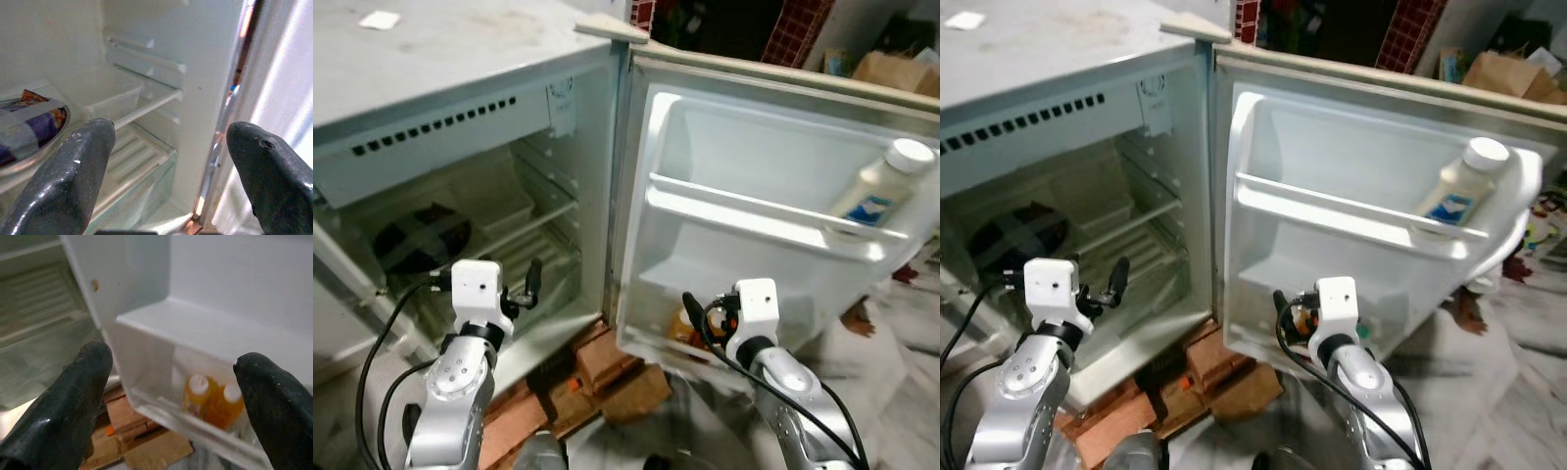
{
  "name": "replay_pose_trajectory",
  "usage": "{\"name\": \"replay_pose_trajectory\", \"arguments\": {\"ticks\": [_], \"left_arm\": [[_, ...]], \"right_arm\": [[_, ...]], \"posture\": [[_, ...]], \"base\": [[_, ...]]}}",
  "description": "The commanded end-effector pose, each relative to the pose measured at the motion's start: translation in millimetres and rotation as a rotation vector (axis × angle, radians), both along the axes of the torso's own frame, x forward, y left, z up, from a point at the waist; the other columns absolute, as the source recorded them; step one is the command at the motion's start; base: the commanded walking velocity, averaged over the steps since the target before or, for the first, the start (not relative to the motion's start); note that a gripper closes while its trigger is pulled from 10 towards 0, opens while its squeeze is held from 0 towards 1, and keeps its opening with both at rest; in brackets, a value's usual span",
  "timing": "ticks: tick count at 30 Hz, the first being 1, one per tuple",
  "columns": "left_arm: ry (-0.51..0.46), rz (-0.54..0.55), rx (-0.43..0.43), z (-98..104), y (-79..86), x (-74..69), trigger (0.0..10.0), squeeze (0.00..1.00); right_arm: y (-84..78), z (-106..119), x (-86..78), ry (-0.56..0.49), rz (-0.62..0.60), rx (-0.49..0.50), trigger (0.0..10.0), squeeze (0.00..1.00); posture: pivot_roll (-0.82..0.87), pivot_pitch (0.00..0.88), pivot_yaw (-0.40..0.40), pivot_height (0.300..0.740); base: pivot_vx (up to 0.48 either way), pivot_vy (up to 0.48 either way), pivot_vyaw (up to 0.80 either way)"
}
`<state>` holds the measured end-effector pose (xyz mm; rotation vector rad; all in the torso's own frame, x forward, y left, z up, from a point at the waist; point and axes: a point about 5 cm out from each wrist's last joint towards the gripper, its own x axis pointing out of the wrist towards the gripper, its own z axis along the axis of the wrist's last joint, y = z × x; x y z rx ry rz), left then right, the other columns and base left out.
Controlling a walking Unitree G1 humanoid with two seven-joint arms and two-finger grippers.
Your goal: Restocking fridge
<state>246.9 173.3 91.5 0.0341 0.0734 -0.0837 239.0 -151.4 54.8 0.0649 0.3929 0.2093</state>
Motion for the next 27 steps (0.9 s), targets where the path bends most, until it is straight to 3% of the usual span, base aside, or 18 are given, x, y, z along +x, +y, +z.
{"name": "replay_pose_trajectory", "arguments": {"ticks": [1, 10, 18, 27], "left_arm": [[0.000, -0.008, 0.000, 0, -1.7, -0.5, 10.0, 0.00], [-0.001, -0.018, 0.001, 0, -3.5, 2.1, 10.0, 0.00], [-0.011, -0.019, 0.008, 0, -4.7, 5.2, 10.0, 0.00], [-0.015, -0.052, 0.018, 0, -10.5, 6.2, 10.0, 0.00]], "right_arm": [[-1.2, 6, 4.2, -0.025, 0.008, -0.009, 10.0, 0.00], [3.1, 12, 10.1, -0.068, 0.040, 0.009, 10.0, 0.00], [2.2, 15, 17.4, -0.090, 0.056, -0.035, 10.0, 0.00], [4.2, 16, 17.4, -0.106, 0.055, -0.019, 10.0, 0.00]], "posture": [[0.09, 0.000, -0.050, 0.740], [0.09, 0.000, -0.047, 0.740], [0.09, 0.000, -0.050, 0.740], [0.08, 0.000, -0.053, 0.740]], "base": [[-0.296, 0.000, 0.00], [-0.295, 0.000, 0.00], [0.000, 0.000, 0.00], [0.000, -0.065, 0.00]]}}
